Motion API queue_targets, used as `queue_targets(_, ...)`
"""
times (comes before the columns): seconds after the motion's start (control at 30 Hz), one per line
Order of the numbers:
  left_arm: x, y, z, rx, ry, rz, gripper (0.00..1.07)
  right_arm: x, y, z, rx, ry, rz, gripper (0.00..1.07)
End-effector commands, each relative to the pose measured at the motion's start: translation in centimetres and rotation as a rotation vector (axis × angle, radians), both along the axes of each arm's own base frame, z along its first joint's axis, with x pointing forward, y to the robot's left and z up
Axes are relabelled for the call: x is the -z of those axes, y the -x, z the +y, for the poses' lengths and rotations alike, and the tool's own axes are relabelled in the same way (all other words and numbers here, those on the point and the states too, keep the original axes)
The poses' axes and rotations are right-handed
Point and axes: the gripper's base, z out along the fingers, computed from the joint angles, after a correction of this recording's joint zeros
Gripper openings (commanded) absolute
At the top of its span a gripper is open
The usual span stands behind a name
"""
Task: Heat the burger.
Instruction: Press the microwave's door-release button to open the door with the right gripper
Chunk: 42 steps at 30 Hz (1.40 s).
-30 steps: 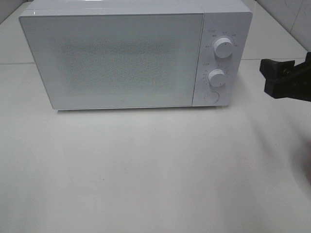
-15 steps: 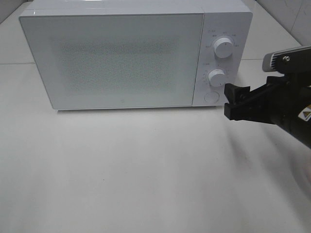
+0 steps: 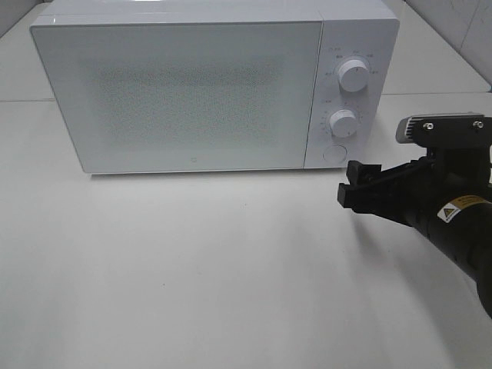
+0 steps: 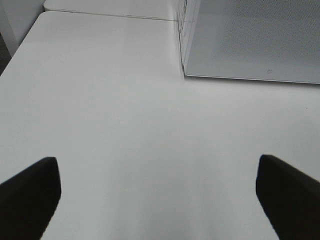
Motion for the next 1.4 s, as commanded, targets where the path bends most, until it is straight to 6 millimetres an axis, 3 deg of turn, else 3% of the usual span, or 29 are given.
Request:
queue_targets(0.03, -0.1, 0.1, 0.0, 0.001, 0.004, -0.03, 0.98, -0.4, -0.2, 0.1, 0.068, -0.189, -0.018, 0.65)
queue_targets(0.07, -0.1, 0.1, 0.0, 0.001, 0.004, -0.03, 0.98, -0.4, -0.2, 0.1, 0.068, -0.189, -0.018, 0.65)
queue_targets(0.13, -0.1, 0.1, 0.0, 0.001, 0.004, -0.03, 0.98, -0.4, -0.2, 0.1, 0.18, -0.479, 0.019, 0.52)
queue_targets(0.23, -0.1, 0.1, 0.0, 0.001, 0.004, -0.03, 0.98, -0.4, -0.2, 0.1, 0.209, -0.554, 0.029, 0.46)
queue_targets(0.3, -0.1, 0.1, 0.0, 0.001, 0.004, -0.03, 0.98, -0.4, -0.2, 0.1, 0.287, -0.758, 0.058, 0.28)
queue_targets(0.33, -0.1, 0.1, 0.0, 0.001, 0.004, -0.03, 0.98, -0.4, -0.2, 0.1, 0.287, -0.758, 0.058, 0.28)
queue_targets(0.4, -0.1, 0.1, 0.0, 0.001, 0.004, -0.03, 0.98, -0.2, -0.1, 0.1, 0.379, -0.979, 0.105, 0.04)
queue_targets(0.47, -0.1, 0.1, 0.0, 0.001, 0.004, -0.03, 0.98, -0.2, -0.1, 0.1, 0.398, -1.016, 0.118, 0.0)
queue_targets(0.73, -0.1, 0.1, 0.0, 0.001, 0.003, -0.03, 0.98, 0.5, 0.2, 0.2, 0.528, -1.222, 0.22, 0.0)
queue_targets(0.97, -0.1, 0.1, 0.0, 0.001, 0.003, -0.03, 0.98, 0.6, -0.1, -0.1, 0.559, -1.226, 0.237, 0.0)
queue_targets(1.4, -0.1, 0.1, 0.0, 0.001, 0.003, -0.03, 0.98, 1.7, -3.9, -0.4, 0.532, -1.215, 0.278, 0.0)
